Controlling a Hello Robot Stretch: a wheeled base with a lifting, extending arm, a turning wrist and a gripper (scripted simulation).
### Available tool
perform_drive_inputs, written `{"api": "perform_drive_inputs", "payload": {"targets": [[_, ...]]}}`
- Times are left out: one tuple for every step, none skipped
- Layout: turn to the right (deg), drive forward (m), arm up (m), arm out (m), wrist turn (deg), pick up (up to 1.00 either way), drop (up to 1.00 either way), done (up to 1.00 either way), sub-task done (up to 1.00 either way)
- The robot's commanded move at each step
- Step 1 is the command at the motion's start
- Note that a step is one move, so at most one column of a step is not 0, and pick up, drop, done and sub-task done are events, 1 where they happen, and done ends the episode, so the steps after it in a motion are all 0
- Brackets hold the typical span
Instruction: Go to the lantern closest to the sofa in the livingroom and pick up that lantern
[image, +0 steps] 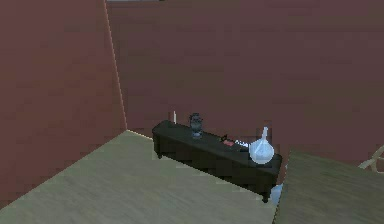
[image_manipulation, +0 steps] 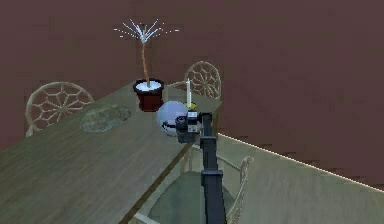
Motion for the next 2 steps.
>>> {"api": "perform_drive_inputs", "payload": {"targets": [[0.0, 0.0, 0.1, 0.0, 0.0, 0.0, 0.0, 0.0, 0.0], [0.0, 0.0, 0.0, 0.0, 0.0, 0.0, 0.0, 1.0, 0.0]]}}
